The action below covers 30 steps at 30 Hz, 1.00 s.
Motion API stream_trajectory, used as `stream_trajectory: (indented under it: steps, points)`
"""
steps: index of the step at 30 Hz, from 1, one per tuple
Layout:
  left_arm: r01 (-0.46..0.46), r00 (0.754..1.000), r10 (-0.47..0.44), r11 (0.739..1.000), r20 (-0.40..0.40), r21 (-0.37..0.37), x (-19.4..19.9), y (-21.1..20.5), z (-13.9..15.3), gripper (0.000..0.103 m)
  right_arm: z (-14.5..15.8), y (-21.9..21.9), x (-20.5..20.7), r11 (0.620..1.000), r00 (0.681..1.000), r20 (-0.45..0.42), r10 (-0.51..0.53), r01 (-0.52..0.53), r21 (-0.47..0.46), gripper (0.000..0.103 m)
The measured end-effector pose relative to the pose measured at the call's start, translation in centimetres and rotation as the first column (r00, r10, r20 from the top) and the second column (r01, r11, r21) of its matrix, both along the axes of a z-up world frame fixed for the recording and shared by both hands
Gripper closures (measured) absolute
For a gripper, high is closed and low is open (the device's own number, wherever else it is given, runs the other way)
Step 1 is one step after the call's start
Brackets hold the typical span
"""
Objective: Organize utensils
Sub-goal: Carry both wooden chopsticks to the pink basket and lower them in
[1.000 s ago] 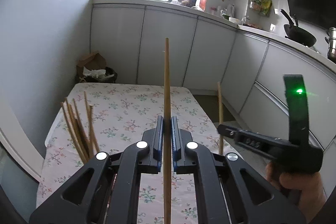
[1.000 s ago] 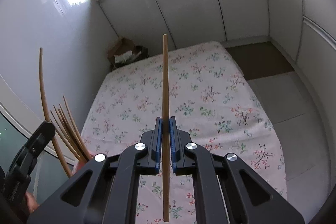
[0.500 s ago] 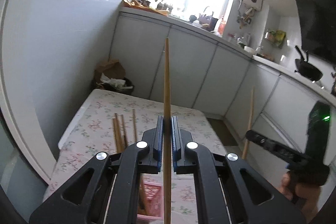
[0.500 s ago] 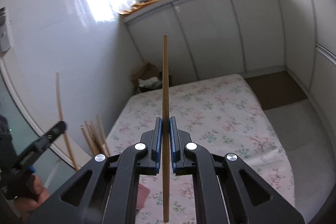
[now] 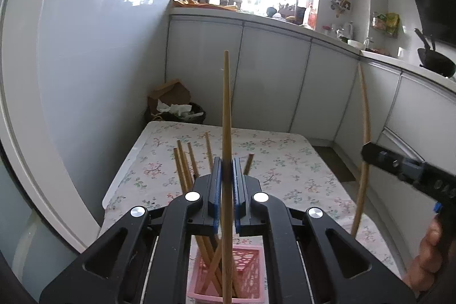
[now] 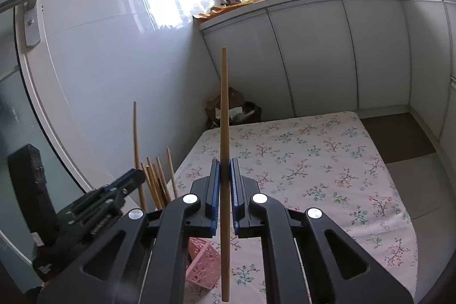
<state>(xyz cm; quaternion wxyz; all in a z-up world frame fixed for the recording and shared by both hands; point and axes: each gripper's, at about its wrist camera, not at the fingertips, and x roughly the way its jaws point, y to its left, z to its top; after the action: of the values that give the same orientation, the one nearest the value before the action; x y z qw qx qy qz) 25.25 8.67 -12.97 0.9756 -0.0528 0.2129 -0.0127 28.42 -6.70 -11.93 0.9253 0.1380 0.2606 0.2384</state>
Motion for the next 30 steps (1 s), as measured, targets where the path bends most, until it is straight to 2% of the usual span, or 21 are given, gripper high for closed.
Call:
stream_trajectory:
  steps: [11, 14, 18, 21, 24, 30]
  points:
    - [0.003, 0.999, -0.001, 0.998, -0.033, 0.059, 0.5, 0.0, -2.1, 0.097, 0.0, 1.6, -0.6, 1.000, 0.999, 0.032, 0.014, -0.013, -0.026, 0.096]
    - [0.003, 0.998, 0.000, 0.999, -0.063, 0.040, 0.5, 0.7, -2.1, 0.095, -0.1, 1.8, -0.6, 1.000, 0.999, 0.033, 0.016, -0.015, -0.022, 0.096]
    - [-0.007, 0.998, 0.005, 0.999, -0.069, -0.035, 0.1, 2.3, -1.1, 0.084, -0.3, 2.1, -0.6, 1.000, 0.999, 0.033, 0.020, -0.020, -0.017, 0.096]
    - [-0.007, 0.999, 0.002, 0.994, -0.053, -0.110, -0.3, 3.3, -0.3, 0.084, -0.5, 2.8, -0.6, 0.999, 0.999, 0.036, 0.025, -0.024, -0.025, 0.096]
    - [0.007, 0.997, -0.018, 0.989, -0.070, -0.145, -0.2, 3.8, -0.3, 0.084, -0.9, 3.5, -0.5, 0.999, 0.999, 0.028, 0.038, -0.037, -0.033, 0.096]
    - [0.057, 0.982, -0.070, 0.995, -0.176, -0.078, 0.6, 2.8, -1.3, 0.084, -1.4, 3.6, 0.0, 0.999, 0.999, 0.004, 0.032, -0.031, -0.018, 0.096]
